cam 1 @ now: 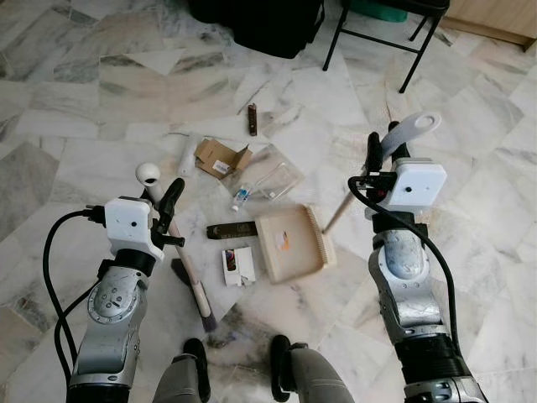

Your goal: Sweep floor

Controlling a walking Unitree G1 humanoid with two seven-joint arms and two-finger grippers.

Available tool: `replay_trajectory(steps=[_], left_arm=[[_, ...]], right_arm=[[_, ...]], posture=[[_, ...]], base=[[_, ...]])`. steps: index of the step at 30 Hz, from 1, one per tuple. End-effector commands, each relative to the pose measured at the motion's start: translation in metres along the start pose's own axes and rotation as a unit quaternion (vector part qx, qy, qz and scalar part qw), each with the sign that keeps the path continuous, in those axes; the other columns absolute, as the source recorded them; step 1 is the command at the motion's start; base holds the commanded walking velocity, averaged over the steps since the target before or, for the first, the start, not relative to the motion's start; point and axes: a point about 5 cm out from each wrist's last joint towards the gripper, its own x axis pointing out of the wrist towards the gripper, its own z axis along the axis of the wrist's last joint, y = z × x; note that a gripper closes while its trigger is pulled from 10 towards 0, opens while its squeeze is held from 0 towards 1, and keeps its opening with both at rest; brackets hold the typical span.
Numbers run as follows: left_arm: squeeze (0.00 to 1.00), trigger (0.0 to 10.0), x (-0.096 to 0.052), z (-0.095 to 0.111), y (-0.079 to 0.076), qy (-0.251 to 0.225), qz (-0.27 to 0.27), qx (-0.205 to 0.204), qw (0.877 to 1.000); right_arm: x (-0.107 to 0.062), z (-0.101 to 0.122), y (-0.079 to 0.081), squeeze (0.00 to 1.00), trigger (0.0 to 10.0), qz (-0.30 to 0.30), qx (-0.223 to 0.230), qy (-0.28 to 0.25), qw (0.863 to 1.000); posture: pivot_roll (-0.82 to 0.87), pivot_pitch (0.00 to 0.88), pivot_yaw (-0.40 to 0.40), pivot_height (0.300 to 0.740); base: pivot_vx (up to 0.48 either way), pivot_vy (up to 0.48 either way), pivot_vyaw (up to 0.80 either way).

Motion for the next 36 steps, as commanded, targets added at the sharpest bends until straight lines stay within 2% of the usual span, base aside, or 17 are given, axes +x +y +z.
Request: replay_trajectory(steps=[1, 14, 18, 22, 27, 30, 36], left_arm=[[0.00, 10.0, -0.005, -0.003, 0.001, -0.001, 0.001, -0.006, 1.000], [0.00, 10.0, -0.012, -0.006, -0.003, 0.008, -0.002, -0.010, 1.000], [0.00, 10.0, -0.013, -0.006, -0.002, 0.009, -0.002, -0.010, 1.000], [0.00, 10.0, -0.019, -0.008, -0.005, 0.016, -0.004, -0.012, 1.000], [0.00, 10.0, -0.023, -0.009, -0.006, 0.020, -0.003, -0.013, 1.000], [0.00, 10.0, -0.024, -0.009, -0.006, 0.021, -0.002, -0.014, 1.000], [0.00, 10.0, -0.025, -0.010, -0.007, 0.024, -0.004, -0.015, 1.000]], right_arm=[[-0.002, 0.000, -0.005, 0.00, 10.0, -0.008, -0.002, -0.006, 1.000], [-0.011, -0.035, -0.003, 0.00, 10.0, 0.012, -0.021, 0.064, 0.998], [-0.013, -0.040, -0.002, 0.00, 10.0, 0.012, -0.026, 0.071, 0.997], [-0.015, -0.052, -0.006, 0.00, 10.0, 0.008, -0.040, 0.090, 0.995], [-0.013, -0.051, -0.009, 0.00, 10.0, 0.001, -0.045, 0.083, 0.995], [-0.007, -0.043, -0.012, 0.00, 10.0, -0.006, -0.048, 0.058, 0.997], [-0.001, -0.037, -0.011, 0.00, 10.0, -0.003, -0.045, 0.041, 0.998]], posture=[[-0.07, 0.305, -0.109, 0.740], [-0.06, 0.352, -0.115, 0.740], [-0.06, 0.364, -0.114, 0.740], [-0.06, 0.380, -0.115, 0.740], [-0.06, 0.388, -0.116, 0.740], [-0.06, 0.391, -0.115, 0.740], [-0.07, 0.396, -0.117, 0.740]], base=[[0.000, 0.000, 0.00], [0.000, 0.000, 0.00], [0.000, 0.000, 0.00], [0.000, 0.000, 0.00], [0.000, 0.000, 0.00], [0.000, 0.000, 0.00], [0.000, 0.000, 0.00]])
